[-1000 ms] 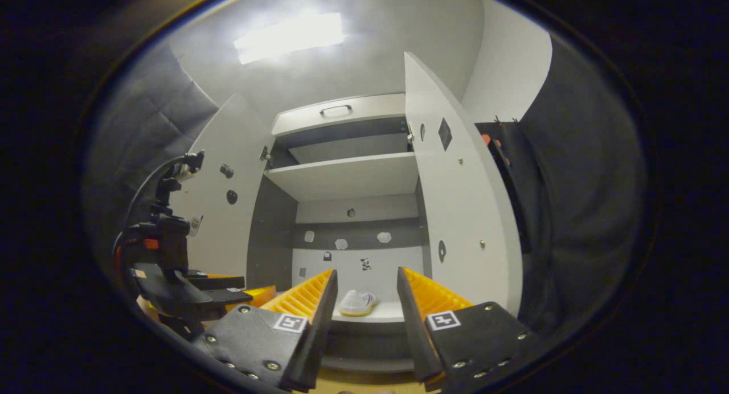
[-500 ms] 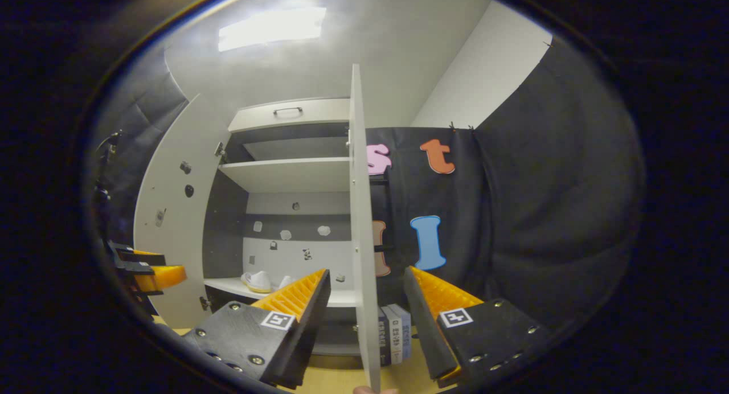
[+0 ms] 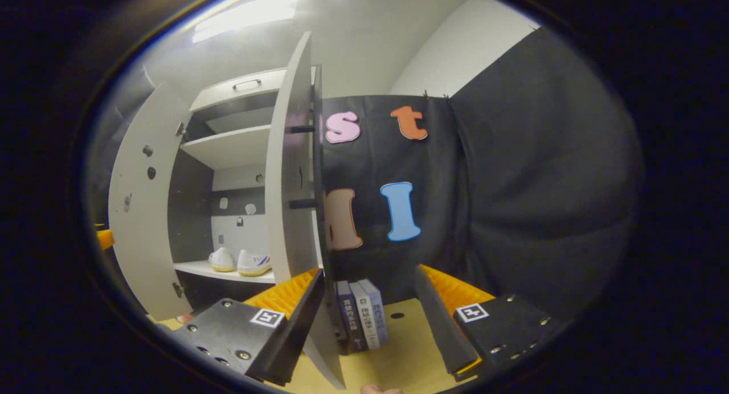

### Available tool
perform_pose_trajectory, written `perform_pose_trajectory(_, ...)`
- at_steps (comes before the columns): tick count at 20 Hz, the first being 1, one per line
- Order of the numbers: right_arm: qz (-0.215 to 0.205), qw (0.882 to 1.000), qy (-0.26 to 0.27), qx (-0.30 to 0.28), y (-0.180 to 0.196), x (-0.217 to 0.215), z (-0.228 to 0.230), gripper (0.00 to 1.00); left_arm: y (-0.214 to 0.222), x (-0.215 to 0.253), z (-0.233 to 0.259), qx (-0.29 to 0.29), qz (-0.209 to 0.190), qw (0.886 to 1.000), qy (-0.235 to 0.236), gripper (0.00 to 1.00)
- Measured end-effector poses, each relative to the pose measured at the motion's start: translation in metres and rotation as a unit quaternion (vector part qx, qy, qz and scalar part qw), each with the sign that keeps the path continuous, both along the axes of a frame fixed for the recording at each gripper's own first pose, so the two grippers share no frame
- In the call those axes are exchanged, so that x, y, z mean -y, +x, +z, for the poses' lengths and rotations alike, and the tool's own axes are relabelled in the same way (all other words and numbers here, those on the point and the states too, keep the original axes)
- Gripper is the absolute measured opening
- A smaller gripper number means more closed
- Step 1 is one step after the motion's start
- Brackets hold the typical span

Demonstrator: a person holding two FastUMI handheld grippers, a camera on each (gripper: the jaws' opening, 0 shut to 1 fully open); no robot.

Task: Grab one shoe with the right hand and put it into the shoe cabinet, grab the other shoe with the left hand and put it into the shoe cabinet; then close the right door with the right hand and the left door with the left hand.

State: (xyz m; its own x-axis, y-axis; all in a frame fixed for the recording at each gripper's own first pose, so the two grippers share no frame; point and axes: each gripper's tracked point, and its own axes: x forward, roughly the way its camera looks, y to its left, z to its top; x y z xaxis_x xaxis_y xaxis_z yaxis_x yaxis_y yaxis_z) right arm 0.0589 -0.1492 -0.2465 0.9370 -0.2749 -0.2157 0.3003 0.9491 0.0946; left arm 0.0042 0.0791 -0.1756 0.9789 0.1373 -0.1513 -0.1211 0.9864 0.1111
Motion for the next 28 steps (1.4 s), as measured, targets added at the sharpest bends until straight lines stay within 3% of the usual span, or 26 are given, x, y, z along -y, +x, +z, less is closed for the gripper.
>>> perform_pose_trajectory(5,0.001,1.000,-0.007,0.006,0.000,-0.004,0.000,0.93,-0.031,-0.073,0.009,0.007,0.075,0.997,0.029,0.99)
perform_pose_trajectory(10,0.019,1.000,-0.023,0.004,0.006,-0.030,0.004,0.93,-0.037,-0.129,-0.008,-0.007,0.129,0.991,0.044,0.95)
perform_pose_trajectory(22,0.100,0.995,0.004,0.009,0.035,-0.106,-0.005,0.93,-0.012,-0.162,-0.077,-0.058,0.143,0.988,-0.002,0.97)
perform_pose_trajectory(23,0.106,0.994,0.010,0.009,0.040,-0.113,-0.006,0.93,-0.013,-0.165,-0.079,-0.061,0.146,0.987,-0.003,0.92)
perform_pose_trajectory(28,0.153,0.988,0.017,0.012,0.054,-0.151,-0.012,0.94,-0.009,-0.163,-0.082,-0.055,0.153,0.987,-0.013,0.90)
